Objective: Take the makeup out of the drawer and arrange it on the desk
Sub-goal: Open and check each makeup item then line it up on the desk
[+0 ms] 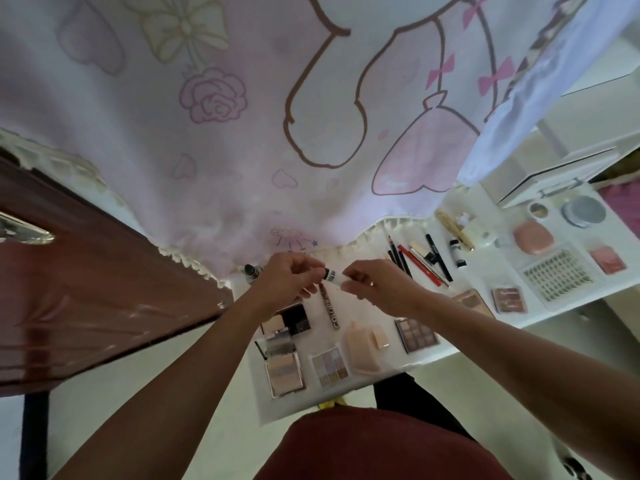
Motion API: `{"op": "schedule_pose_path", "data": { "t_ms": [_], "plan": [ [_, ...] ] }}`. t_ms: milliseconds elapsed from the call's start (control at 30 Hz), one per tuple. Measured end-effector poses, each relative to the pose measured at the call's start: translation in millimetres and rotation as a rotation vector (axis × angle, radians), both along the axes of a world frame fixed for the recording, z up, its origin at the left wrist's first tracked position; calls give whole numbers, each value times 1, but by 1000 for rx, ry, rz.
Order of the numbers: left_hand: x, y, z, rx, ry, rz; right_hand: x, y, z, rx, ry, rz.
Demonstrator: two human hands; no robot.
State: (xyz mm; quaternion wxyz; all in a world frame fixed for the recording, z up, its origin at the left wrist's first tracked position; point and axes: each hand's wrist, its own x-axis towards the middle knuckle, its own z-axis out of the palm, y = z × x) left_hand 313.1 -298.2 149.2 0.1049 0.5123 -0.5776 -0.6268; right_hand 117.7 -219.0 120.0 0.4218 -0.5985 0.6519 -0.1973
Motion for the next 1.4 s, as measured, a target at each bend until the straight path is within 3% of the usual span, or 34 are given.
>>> {"op": "schedule_pose_path", "data": {
  "t_ms": [267,467,600,667,767,900,1400],
  "plan": [
    [10,-2,8,-33,45,-46,11,5,10,23,-152,-97],
    [12,0,14,-100,55,-39,22,10,19,-123,-82,-233],
    [17,0,13,-109,59,-29,26,7,26,138,-389,-309],
    [18,0,13,-112,59,-38,26,7,27,257,-450,-321],
    [19,-1,15,-116,48,-52,27,8,27,301,-468,-306],
    [21,-2,14,-109,38,-55,28,10,33,337,-638,-303],
    [14,2,16,-102,45,-90,24,16,37,442,-685,-333]
  ]
}}
